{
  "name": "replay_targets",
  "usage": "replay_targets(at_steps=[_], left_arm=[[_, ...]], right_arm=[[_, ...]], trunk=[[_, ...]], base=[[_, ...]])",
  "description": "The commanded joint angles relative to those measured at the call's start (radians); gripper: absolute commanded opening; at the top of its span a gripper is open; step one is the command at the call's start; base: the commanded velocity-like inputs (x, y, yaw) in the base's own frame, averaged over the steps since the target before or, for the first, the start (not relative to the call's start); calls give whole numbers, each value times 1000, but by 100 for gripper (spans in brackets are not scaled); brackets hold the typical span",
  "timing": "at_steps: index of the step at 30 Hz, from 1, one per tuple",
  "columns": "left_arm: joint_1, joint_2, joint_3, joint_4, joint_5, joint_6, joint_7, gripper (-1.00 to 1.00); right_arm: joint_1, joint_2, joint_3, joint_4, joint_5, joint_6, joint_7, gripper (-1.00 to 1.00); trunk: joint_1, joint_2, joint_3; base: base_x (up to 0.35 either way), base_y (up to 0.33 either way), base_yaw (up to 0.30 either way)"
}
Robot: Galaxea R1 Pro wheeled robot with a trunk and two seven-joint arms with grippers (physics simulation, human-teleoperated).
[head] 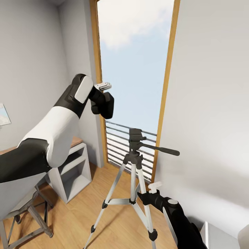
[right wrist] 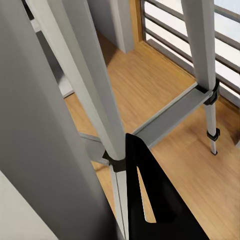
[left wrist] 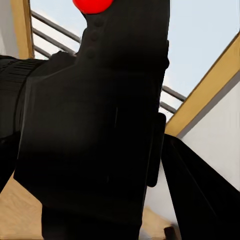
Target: Attach the digital camera to the camera tripod in the bedroom.
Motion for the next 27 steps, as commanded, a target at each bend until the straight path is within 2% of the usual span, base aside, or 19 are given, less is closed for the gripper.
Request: replay_targets(at_steps=[1,5,10,11,14,17,18,19,20,21,22,27], left_arm=[[-1,0,-2,5,9,2,8,-100],[-1,0,-3,18,9,-8,2,-100],[-1,2,-4,23,9,-99,-21,-100],[-1,3,-7,21,9,-108,-33,-100],[-1,9,-48,16,7,-125,-140,-100],[-2,19,-128,12,0,-132,-285,-100],[-2,30,-201,9,-8,-138,-406,-100],[-2,39,-238,5,-12,-141,-471,-100],[-2,63,-307,-9,-20,-153,-604,-100],[-2,77,-335,-21,-24,-162,-669,-100],[-2,138,-401,-85,-38,-240,-896,-100],[-3,208,-440,-146,-61,-381,-1074,-100]], right_arm=[[0,0,0,20,25,3,6,-100],[0,0,0,20,25,3,6,-100],[0,-1,0,20,25,3,6,-100],[0,-1,0,20,25,3,6,-100],[0,0,0,20,25,3,6,-100],[0,0,0,20,26,3,6,-100],[0,0,0,20,26,3,6,-100],[0,0,0,20,26,3,6,-100],[0,-1,0,20,26,3,6,-100],[0,-1,0,20,26,3,6,-100],[0,-1,0,20,26,3,6,-100],[0,0,0,20,26,3,6,-100]], trunk=[[0,-1,-2],[0,-1,-2],[0,-1,-2],[0,-1,-2],[0,-1,-2],[0,-1,-2],[0,-1,-2],[0,-1,-2],[0,-1,-2],[0,-1,-2],[0,-1,-2],[0,-1,-2]], base=[[0,0,0],[0,0,0],[0,0,0],[0,0,0],[0,0,0],[0,0,0],[0,0,0],[0,0,0],[0,0,0],[0,0,0],[0,0,0],[0,0,0]])
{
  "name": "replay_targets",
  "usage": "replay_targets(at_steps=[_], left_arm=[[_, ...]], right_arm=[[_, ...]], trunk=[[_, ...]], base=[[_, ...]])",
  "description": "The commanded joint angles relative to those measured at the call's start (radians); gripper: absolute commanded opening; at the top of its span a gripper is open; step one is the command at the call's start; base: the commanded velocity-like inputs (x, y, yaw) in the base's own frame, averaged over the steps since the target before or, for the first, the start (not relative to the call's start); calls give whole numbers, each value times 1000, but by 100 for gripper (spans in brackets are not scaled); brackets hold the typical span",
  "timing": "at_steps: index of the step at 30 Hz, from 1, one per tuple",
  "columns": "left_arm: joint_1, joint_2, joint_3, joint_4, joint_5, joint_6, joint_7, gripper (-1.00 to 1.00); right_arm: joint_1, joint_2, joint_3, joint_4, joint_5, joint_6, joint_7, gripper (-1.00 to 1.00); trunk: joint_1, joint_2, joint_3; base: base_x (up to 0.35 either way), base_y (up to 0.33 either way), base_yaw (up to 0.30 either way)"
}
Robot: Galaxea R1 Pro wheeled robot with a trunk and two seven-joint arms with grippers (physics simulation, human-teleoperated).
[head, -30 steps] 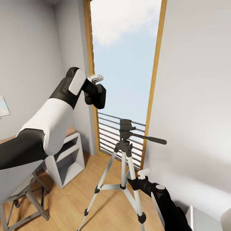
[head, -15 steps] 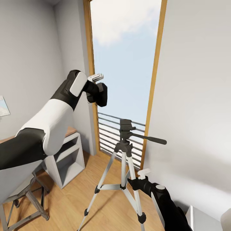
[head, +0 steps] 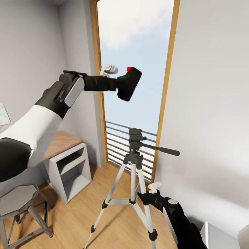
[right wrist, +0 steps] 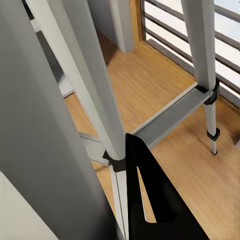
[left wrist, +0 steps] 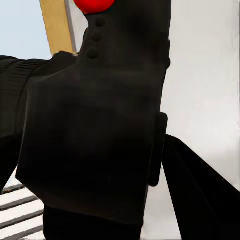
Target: Attach the digital camera to the camera tripod in the bedroom.
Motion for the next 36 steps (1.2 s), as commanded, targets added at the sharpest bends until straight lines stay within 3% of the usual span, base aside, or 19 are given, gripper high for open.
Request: replay_targets(at_steps=[1,2,4,11,15,18,21,22,25,26,31,32,36], left_arm=[[-1,16,-10,-7,-2,-21,-25,-100],[-1,56,-26,-2,-75,-61,-55,-100],[0,67,-32,4,-127,-69,-61,-100],[0,65,-43,15,-200,-70,-73,-100],[-1,55,-53,21,-216,-63,-77,-100],[-1,48,-68,28,-250,-39,-83,-100],[-10,36,-77,34,-320,16,-104,-100],[-22,28,-79,40,-372,43,-126,-100],[-49,11,-81,57,-469,69,-178,-100],[-68,-8,-82,75,-544,78,-225,-100],[-111,-62,-84,109,-730,84,-370,-100],[-124,-80,-83,110,-790,76,-421,-100],[-138,-102,-81,105,-867,52,-492,-100]], right_arm=[[0,0,0,20,27,3,6,-100],[0,0,0,20,27,3,6,-100],[0,0,0,20,27,3,6,-100],[0,0,0,20,26,3,6,-100],[0,-1,0,20,26,3,6,-100],[0,-1,0,20,26,3,6,-100],[0,-1,0,20,26,3,6,-100],[0,0,0,20,27,3,6,-100],[0,0,0,20,27,3,6,-100],[0,0,0,20,27,3,6,-100],[0,1,0,20,27,3,6,-100],[0,1,0,20,27,3,6,-100],[0,1,0,20,27,3,5,-100]], trunk=[[0,-1,-2],[0,-1,-2],[0,-1,-2],[0,-1,-2],[0,-1,-2],[0,-1,-2],[0,-1,-2],[0,-1,-2],[0,-1,-2],[0,-1,-2],[0,-1,-2],[0,-1,-2],[0,-1,-2]], base=[[0,0,0],[0,0,0],[0,0,0],[0,0,0],[0,0,0],[0,0,0],[0,0,0],[0,0,0],[0,0,0],[0,0,0],[0,0,0],[0,0,0],[0,0,0]])
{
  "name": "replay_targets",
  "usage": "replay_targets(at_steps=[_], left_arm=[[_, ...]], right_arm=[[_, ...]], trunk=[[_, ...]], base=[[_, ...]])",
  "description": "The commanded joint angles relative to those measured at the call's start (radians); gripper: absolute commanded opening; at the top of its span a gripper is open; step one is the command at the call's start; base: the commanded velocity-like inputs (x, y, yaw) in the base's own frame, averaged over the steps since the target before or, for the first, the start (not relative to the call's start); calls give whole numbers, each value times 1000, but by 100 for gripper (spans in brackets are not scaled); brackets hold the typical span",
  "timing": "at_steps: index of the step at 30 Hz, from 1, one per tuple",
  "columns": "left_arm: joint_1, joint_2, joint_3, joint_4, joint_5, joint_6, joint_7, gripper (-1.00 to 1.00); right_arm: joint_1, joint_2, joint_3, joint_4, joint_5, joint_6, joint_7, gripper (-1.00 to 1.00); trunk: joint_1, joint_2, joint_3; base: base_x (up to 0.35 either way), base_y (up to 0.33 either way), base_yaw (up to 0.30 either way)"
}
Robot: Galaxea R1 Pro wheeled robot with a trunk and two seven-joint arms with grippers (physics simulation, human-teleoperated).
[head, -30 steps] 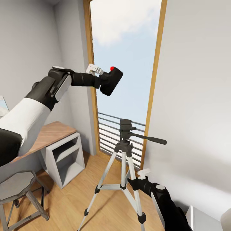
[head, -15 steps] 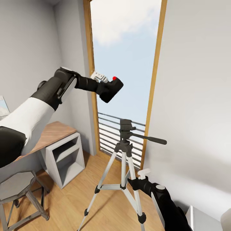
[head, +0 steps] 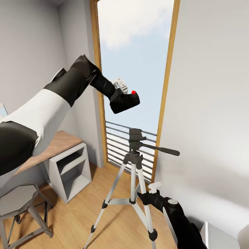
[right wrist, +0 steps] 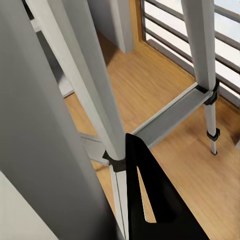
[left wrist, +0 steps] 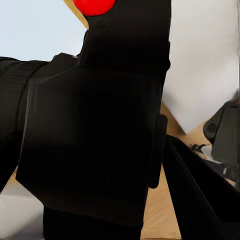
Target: Attach the digital camera to the camera tripod in the bedroom.
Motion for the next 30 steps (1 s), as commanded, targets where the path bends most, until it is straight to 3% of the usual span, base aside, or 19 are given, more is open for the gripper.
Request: replay_targets(at_steps=[1,5,14,23,30], left_arm=[[-5,-6,1,-4,-29,-5,-30,-100],[-10,-11,4,-4,-57,-19,-67,-100],[-11,-30,4,-36,-71,-20,-88,-100],[-11,-35,9,-56,-64,-14,-91,-100],[-11,-40,5,-8,-66,-14,-95,-100]], right_arm=[[0,0,0,20,26,3,6,-100],[0,0,0,21,24,1,5,-100],[0,0,0,22,23,-10,-1,-100],[0,0,0,20,26,-11,-5,-100],[0,0,0,20,25,-11,-7,-100]], trunk=[[0,-1,-2],[0,-1,-2],[0,-1,-2],[0,-1,-2],[0,-1,-2]], base=[[0,0,0],[0,0,0],[0,0,0],[0,0,0],[0,0,0]])
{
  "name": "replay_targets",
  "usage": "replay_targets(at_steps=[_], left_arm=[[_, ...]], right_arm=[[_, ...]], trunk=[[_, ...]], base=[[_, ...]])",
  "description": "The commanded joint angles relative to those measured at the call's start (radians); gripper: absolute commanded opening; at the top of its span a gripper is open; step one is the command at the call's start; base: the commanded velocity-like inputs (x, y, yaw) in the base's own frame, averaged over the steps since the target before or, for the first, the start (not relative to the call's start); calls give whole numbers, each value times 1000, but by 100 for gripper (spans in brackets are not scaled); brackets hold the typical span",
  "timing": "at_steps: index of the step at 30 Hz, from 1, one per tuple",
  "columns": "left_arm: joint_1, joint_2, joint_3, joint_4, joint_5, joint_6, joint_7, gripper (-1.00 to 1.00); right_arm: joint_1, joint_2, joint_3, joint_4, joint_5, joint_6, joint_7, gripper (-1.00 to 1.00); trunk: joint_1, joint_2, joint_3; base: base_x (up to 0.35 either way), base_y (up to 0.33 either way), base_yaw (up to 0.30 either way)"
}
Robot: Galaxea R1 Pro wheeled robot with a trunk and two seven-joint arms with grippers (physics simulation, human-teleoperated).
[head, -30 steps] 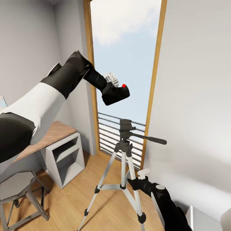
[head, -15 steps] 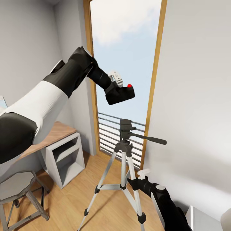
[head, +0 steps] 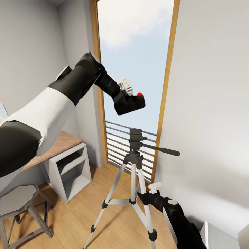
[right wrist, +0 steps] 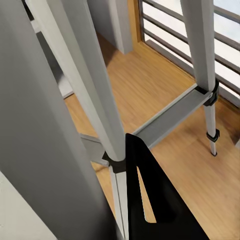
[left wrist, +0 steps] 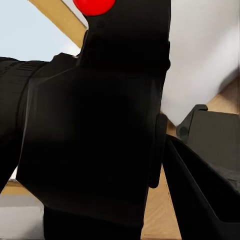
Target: Attach the digital camera to the camera tripod in the bedroom.
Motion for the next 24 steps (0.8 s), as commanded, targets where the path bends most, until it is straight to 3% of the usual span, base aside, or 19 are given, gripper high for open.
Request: replay_targets(at_steps=[1,9,13,15,24], left_arm=[[-1,-2,0,15,-7,6,-8,-100],[-1,-5,0,57,-1,11,-8,-100],[-1,-26,1,60,0,13,-8,-100],[-1,-54,1,86,-2,14,-8,-100],[-1,-62,-2,94,-7,19,-13,-100]], right_arm=[[0,1,-2,12,36,-1,5,-100],[0,1,-2,13,36,-1,5,-100],[0,1,-1,13,36,-1,5,-100],[0,1,-2,13,36,-2,4,-100],[0,1,-2,13,36,-1,3,-100]], trunk=[[0,-1,-2],[0,-1,-2],[0,-1,-2],[0,-1,-2],[0,-1,-2]], base=[[0,0,0],[0,0,0],[0,0,0],[0,0,0],[0,0,0]])
